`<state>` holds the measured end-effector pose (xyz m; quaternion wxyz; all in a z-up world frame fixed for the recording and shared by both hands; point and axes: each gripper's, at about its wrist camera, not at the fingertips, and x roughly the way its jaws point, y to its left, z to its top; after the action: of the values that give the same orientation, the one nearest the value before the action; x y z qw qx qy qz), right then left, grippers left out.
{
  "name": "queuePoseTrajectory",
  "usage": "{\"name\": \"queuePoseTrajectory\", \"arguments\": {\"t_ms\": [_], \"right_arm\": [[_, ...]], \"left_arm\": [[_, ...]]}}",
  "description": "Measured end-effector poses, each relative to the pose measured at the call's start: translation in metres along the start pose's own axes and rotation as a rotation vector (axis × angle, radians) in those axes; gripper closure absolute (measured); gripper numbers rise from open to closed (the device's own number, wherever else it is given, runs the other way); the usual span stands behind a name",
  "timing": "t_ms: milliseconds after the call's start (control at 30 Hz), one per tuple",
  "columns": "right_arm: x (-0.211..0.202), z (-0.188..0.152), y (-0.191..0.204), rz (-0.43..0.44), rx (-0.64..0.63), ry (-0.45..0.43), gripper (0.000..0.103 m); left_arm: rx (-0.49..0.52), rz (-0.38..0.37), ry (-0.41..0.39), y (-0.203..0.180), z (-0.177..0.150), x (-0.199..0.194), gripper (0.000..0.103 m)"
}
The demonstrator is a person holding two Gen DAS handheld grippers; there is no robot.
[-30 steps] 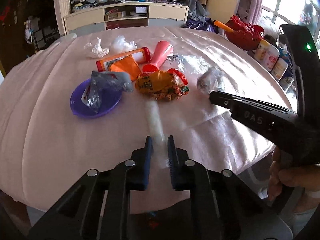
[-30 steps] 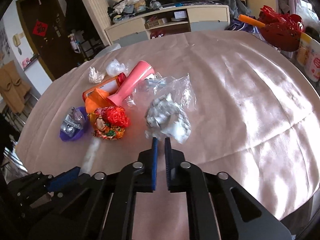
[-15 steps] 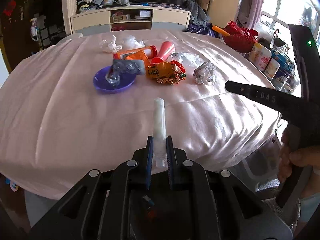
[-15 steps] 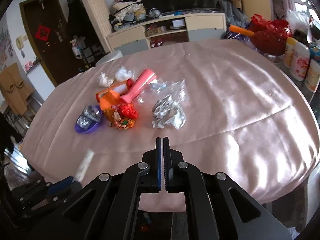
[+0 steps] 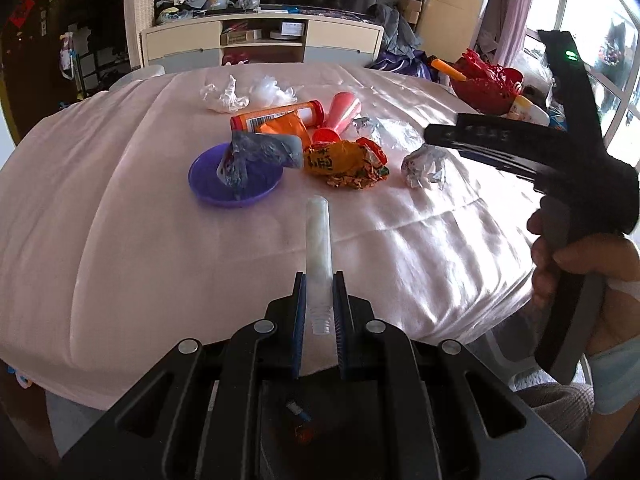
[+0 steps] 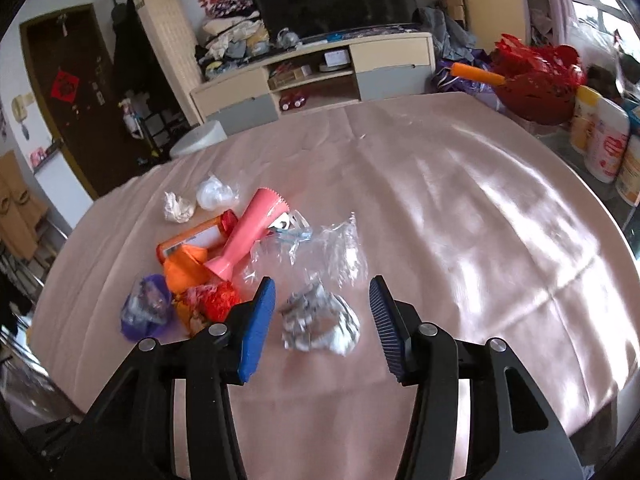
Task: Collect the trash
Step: 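Lower both held items into the black bin and open both grippers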
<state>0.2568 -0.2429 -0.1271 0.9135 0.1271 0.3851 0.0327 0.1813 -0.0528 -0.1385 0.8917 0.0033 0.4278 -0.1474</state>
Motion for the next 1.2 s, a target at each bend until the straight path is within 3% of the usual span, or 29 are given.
{"name": "queuePoseTrajectory", "arguments": {"t_ms": [200, 233, 367, 800, 1200], "right_arm": [[0.024, -0.011, 0.003, 0.006, -0.015, 0.062, 0.056], [0.022, -0.014, 0.003, 0.006, -0.019, 0.061, 0.067], [0.008, -0.022, 0.000, 0.031, -0.030, 0.066, 0.076], [-0.082, -0.069, 0.002, 0.072, -0.047, -0.002, 0.078], [-0.113, -0.141, 0.028, 0.124, -0.102, 0.087, 0.078]], "left_arm": [[-0.003, -0.009, 0.008, 0.002, 0.002, 0.006, 0.091], [-0.005, -0.008, 0.008, 0.003, 0.002, 0.005, 0.091], [0.000, -0.001, 0.003, -0.001, 0.000, -0.001, 0.091], [0.001, 0.009, -0.025, -0.016, -0.037, -0.050, 0.091], [-0.017, 0.018, 0.042, -0.013, -0.105, -0.068, 0.091]]}}
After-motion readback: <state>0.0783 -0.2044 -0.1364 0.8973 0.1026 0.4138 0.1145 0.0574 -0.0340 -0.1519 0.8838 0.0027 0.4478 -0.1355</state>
